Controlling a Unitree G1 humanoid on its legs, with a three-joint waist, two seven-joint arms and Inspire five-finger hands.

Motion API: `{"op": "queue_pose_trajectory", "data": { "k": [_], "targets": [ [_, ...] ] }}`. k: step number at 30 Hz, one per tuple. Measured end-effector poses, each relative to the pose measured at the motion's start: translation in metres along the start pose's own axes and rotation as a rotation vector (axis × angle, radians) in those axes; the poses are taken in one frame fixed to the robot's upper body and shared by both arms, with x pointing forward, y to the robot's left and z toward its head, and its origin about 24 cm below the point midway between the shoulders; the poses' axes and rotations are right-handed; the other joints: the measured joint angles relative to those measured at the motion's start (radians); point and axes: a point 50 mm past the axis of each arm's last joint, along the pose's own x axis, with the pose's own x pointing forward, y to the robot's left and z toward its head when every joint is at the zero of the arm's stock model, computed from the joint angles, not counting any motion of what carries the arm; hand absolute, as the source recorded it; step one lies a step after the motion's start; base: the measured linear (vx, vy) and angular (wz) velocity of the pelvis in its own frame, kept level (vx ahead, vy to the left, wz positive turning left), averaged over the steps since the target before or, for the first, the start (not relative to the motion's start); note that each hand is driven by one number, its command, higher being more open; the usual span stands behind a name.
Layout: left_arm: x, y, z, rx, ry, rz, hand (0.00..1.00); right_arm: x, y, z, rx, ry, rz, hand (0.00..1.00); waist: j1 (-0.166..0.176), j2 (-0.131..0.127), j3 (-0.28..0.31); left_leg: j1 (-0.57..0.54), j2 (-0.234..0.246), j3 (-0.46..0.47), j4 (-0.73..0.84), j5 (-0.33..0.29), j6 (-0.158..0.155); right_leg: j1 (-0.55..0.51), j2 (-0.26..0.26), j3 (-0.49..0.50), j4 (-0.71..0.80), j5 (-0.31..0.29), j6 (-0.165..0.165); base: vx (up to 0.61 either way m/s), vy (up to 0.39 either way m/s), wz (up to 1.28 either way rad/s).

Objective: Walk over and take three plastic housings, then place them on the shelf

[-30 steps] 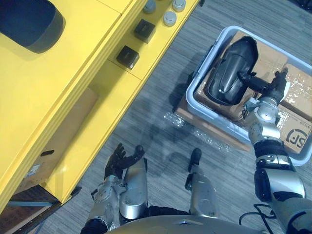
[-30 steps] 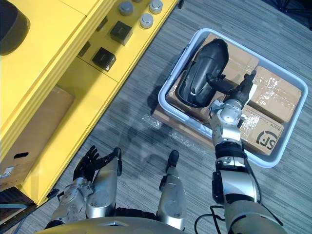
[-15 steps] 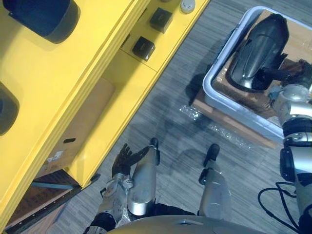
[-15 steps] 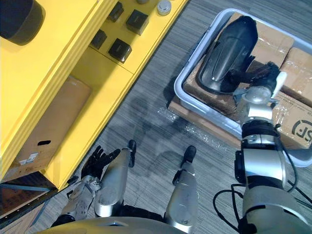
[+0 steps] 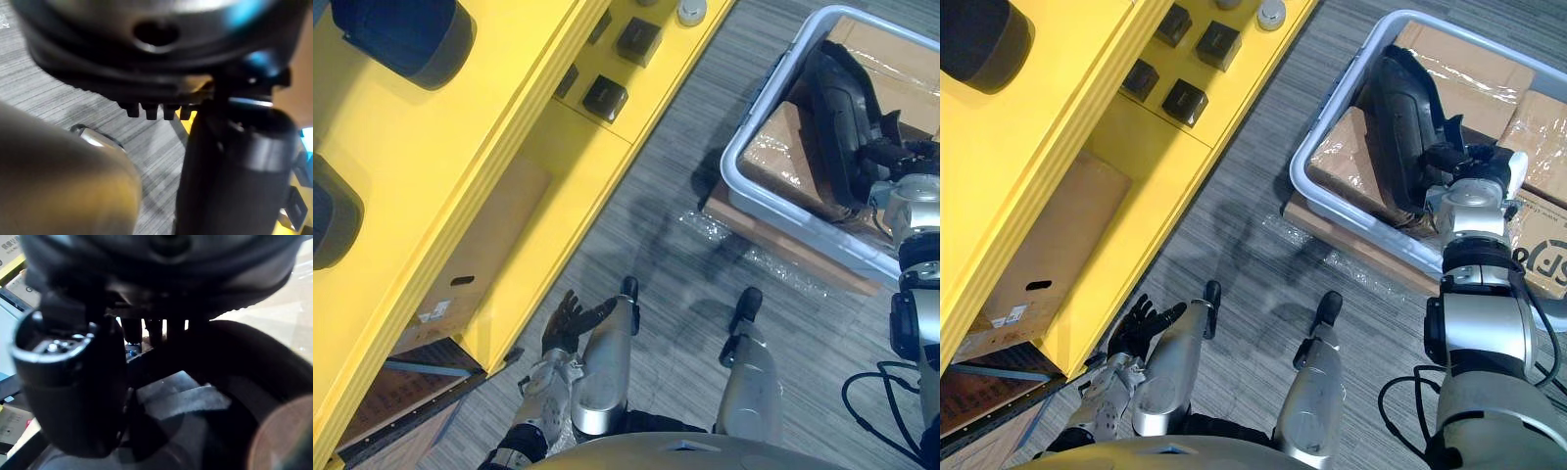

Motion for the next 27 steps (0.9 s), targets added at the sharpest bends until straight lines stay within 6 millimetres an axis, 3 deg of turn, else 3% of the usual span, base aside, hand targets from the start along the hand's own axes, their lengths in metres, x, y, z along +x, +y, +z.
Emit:
{"op": "queue_pose_trajectory", "data": {
  "k": [8,12,13,18,22,25,27],
  "targets": [
    [-0.002,0.000,0.003,0.106,0.003,0.019,1.00,-0.006,0.020,-0.023,-0.068,0.014,0.035,0.00,-0.018,-0.004,0.002,0.088,0.005,0.014,-0.037,0.004,-0.002,0.080,0.005,0.001,-0.037,0.002,-0.003,0.00,0.022,-0.03],
    [-0.009,-0.005,0.015,0.195,-0.045,0.002,1.00,-0.020,0.048,-0.036,-0.071,-0.032,0.123,0.00,-0.054,-0.044,0.006,0.182,0.019,0.038,-0.104,0.015,-0.014,0.157,0.022,0.004,-0.095,0.011,-0.003,0.09,0.001,-0.15],
    [-0.010,-0.012,0.025,0.184,-0.078,-0.019,1.00,-0.027,0.057,-0.041,-0.088,-0.057,0.151,0.00,-0.064,-0.061,0.006,0.210,0.025,0.045,-0.129,0.023,-0.020,0.175,0.028,0.006,-0.108,0.013,-0.006,0.13,-0.026,-0.13],
    [-0.018,-0.044,0.065,0.196,-0.212,-0.119,1.00,-0.059,0.086,-0.068,-0.142,-0.135,0.260,0.00,-0.093,-0.096,-0.001,0.311,0.045,0.068,-0.189,0.027,-0.025,0.231,0.048,0.009,-0.109,0.011,-0.010,0.12,-0.016,-0.16],
    [-0.018,-0.053,0.094,0.387,-0.318,-0.126,1.00,-0.091,0.112,-0.119,-0.190,-0.044,0.360,0.00,-0.113,-0.145,-0.071,0.370,0.045,0.094,-0.233,0.029,-0.026,0.280,0.052,0.009,-0.157,0.009,-0.014,0.06,0.003,-0.13],
    [-0.015,-0.059,0.102,0.450,-0.334,-0.130,1.00,-0.098,0.111,-0.137,-0.218,0.003,0.372,0.00,-0.116,-0.155,-0.114,0.393,0.045,0.100,-0.247,0.029,-0.027,0.299,0.053,0.010,-0.169,0.010,-0.013,0.02,-0.004,-0.03],
    [-0.015,-0.062,0.105,0.511,-0.358,-0.132,1.00,-0.099,0.109,-0.139,-0.246,-0.009,0.368,0.00,-0.118,-0.156,-0.129,0.403,0.045,0.100,-0.249,0.029,-0.027,0.311,0.054,0.010,-0.176,0.012,-0.013,0.00,0.000,0.00]
  ]
}}
